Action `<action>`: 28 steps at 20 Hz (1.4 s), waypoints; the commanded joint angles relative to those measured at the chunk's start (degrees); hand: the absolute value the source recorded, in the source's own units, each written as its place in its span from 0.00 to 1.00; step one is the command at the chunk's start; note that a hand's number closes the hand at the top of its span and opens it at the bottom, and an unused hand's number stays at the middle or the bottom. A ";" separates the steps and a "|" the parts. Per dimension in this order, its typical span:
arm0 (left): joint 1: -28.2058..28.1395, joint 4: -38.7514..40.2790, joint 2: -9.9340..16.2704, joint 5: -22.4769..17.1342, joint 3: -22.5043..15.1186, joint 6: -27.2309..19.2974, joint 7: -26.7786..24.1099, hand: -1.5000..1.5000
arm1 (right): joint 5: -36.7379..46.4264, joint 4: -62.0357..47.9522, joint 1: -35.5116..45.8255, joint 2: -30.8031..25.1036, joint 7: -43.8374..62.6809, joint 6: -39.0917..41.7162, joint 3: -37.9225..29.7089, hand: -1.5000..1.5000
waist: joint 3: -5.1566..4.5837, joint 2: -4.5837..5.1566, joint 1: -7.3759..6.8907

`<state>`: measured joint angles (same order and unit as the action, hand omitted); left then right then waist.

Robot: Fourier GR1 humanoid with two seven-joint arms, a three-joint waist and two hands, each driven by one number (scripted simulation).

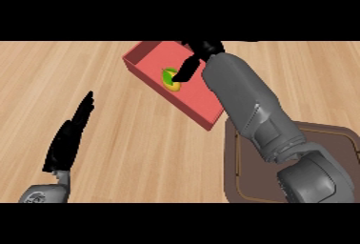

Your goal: Pick the lemon from the tray and place it in the cardboard box

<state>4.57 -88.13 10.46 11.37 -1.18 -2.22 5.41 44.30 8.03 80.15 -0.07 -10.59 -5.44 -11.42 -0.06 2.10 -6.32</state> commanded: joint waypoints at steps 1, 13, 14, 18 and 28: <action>0.69 1.13 -0.65 0.44 -0.06 -0.67 -0.66 0.50 | -4.09 0.46 0.38 0.07 -2.00 -1.35 -3.62 0.00 | 0.03 0.40 -0.33; -1.08 0.33 0.18 -0.44 0.97 0.19 -0.99 0.50 | -21.83 5.29 -1.57 -5.51 -7.99 -2.77 -21.33 0.00 | 0.12 0.04 1.10; -1.46 2.12 -1.39 1.33 0.06 -1.88 -1.94 0.50 | -21.87 4.94 -1.63 -5.46 -7.63 -3.69 -21.47 0.00 | 0.07 -0.01 1.65; -0.40 -1.16 0.85 -0.85 2.01 0.21 0.61 0.50 | -23.31 4.83 -4.08 -12.33 -8.79 -3.25 -23.68 0.00 | 0.14 0.07 1.28; -1.11 0.86 0.15 0.00 1.53 -0.20 -1.65 0.50 | -26.05 3.19 -11.14 -26.26 -14.06 10.18 -26.73 0.00 | 0.25 0.52 1.45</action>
<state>3.33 -88.04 10.27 11.38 0.01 -2.65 4.42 19.13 11.68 71.59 -22.45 -22.07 0.47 -37.21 0.16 2.48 -4.88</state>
